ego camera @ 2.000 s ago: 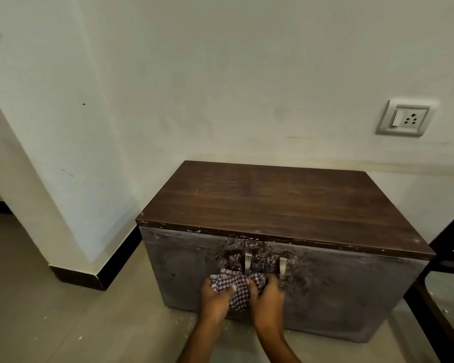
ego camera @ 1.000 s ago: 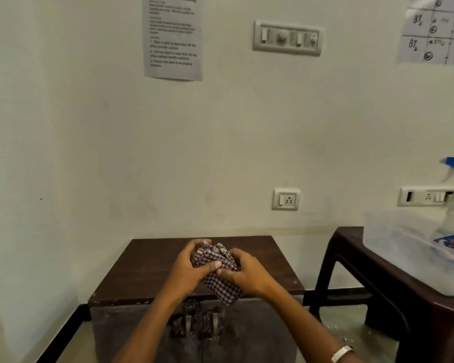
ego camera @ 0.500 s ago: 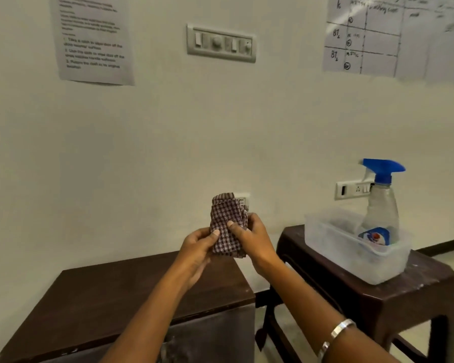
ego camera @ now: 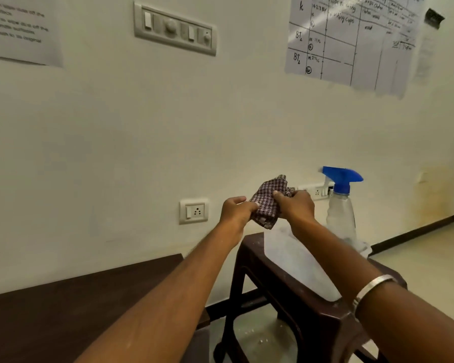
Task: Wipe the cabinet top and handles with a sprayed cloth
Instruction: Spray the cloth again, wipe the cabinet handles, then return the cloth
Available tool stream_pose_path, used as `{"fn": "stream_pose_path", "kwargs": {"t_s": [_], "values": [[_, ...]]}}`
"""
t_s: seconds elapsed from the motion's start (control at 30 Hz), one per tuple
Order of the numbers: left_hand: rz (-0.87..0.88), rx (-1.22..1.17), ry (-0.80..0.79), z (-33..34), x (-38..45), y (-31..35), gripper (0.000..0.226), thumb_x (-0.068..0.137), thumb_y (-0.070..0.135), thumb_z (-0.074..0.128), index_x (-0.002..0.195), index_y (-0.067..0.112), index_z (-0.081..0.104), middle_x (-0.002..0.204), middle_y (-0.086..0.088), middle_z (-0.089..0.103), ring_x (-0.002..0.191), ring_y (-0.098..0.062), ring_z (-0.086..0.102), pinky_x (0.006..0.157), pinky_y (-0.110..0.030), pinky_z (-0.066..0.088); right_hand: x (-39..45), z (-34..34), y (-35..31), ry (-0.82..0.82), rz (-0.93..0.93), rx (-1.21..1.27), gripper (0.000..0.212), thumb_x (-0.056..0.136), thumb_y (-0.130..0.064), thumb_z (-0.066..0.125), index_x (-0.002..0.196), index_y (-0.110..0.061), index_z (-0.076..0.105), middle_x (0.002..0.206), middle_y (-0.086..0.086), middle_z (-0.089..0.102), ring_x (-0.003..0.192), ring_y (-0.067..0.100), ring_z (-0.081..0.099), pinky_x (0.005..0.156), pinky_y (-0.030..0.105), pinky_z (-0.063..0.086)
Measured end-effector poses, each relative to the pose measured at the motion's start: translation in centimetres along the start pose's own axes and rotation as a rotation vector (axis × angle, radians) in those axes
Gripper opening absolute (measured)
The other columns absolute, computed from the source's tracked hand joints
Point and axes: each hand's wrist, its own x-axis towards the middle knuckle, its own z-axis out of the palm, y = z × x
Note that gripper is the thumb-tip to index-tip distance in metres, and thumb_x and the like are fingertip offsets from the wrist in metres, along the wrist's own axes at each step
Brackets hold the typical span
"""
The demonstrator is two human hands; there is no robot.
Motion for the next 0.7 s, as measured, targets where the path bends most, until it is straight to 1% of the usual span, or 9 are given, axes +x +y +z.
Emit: {"fn": "stream_pose_path", "kwargs": {"t_s": [0.1,0.13,0.2,0.27,0.37,0.47,0.53,0.6,0.7], "values": [[0.042,0.131,-0.025,2.0,1.5,0.0,0.029,0.078,0.002,0.070,0.105,0.009,0.063,0.115,-0.014,0.064,0.104,-0.025,0.062,0.096,-0.039,0.051,1.8,-0.6,0.5,0.074,0.035,-0.053,0.037,0.091,-0.028,0.063,0.114,0.002,0.061,0.111,0.017,0.067,0.096,0.033,0.065,0.082,0.040,0.056],[0.063,0.182,-0.032,2.6,1.9,0.0,0.027,0.079,0.003,0.070,0.103,0.012,0.064,0.113,-0.011,0.065,0.102,-0.023,0.063,0.095,-0.038,0.052,2.3,-0.6,0.7,0.085,0.040,-0.072,0.037,0.092,-0.026,0.061,0.114,0.002,0.061,0.112,0.018,0.066,0.096,0.033,0.065,0.081,0.039,0.056],[0.119,0.303,-0.061,3.5,2.7,-0.1,0.025,0.082,0.005,0.069,0.106,0.013,0.065,0.107,-0.006,0.064,0.096,-0.019,0.062,0.093,-0.035,0.053,3.1,-0.6,1.0,0.096,0.066,-0.129,0.034,0.094,-0.019,0.057,0.119,0.004,0.057,0.115,0.019,0.064,0.099,0.033,0.064,0.074,0.033,0.051],[0.177,0.417,-0.081,4.3,3.5,-0.5,0.025,0.085,0.005,0.066,0.109,0.011,0.066,0.103,-0.005,0.062,0.092,-0.017,0.058,0.089,-0.029,0.052,3.7,-0.6,1.2,0.106,0.109,-0.163,0.035,0.094,-0.011,0.055,0.124,0.005,0.050,0.119,0.020,0.061,0.103,0.032,0.062,0.073,0.031,0.047],[0.245,0.524,-0.084,5.2,4.8,-1.3,0.027,0.085,0.003,0.064,0.112,0.009,0.066,0.114,-0.007,0.064,0.093,-0.016,0.057,0.083,-0.023,0.048,4.5,-0.2,1.7,0.136,0.134,-0.196,0.046,0.091,-0.004,0.057,0.132,0.004,0.039,0.127,0.022,0.055,0.110,0.035,0.060,0.082,0.036,0.052],[0.301,0.663,-0.109,5.7,5.9,-2.5,0.027,0.085,0.004,0.065,0.112,0.008,0.068,0.118,-0.009,0.065,0.103,-0.019,0.060,0.083,-0.019,0.044,5.3,0.4,2.9,0.144,0.175,-0.216,0.060,0.088,-0.002,0.062,0.138,-0.001,0.030,0.135,0.022,0.049,0.115,0.036,0.057,0.088,0.039,0.052],[0.318,0.764,-0.143,6.0,6.4,-3.4,0.028,0.085,0.004,0.065,0.112,0.008,0.068,0.119,-0.009,0.065,0.107,-0.020,0.061,0.083,-0.020,0.044,5.5,0.7,3.9,0.143,0.208,-0.250,0.061,0.088,-0.002,0.062,0.139,-0.003,0.028,0.137,0.022,0.046,0.117,0.038,0.055,0.090,0.041,0.051],[0.307,0.852,-0.176,6.3,6.8,-4.2,0.028,0.084,0.002,0.064,0.111,0.010,0.069,0.119,-0.008,0.066,0.108,-0.020,0.060,0.084,-0.023,0.044,5.7,0.8,5.1,0.126,0.249,-0.258,0.056,0.091,-0.004,0.059,0.137,-0.002,0.028,0.138,0.024,0.044,0.118,0.040,0.053,0.092,0.044,0.051],[0.291,1.080,-0.185,6.9,7.1,-4.8,0.026,0.083,0.005,0.065,0.103,0.021,0.071,0.112,0.002,0.068,0.109,-0.017,0.057,0.089,-0.036,0.028,6.0,0.6,6.4,0.079,0.320,-0.265,0.056,0.090,-0.003,0.059,0.134,0.001,0.025,0.138,0.028,0.041,0.120,0.044,0.050,0.095,0.050,0.051]]}}
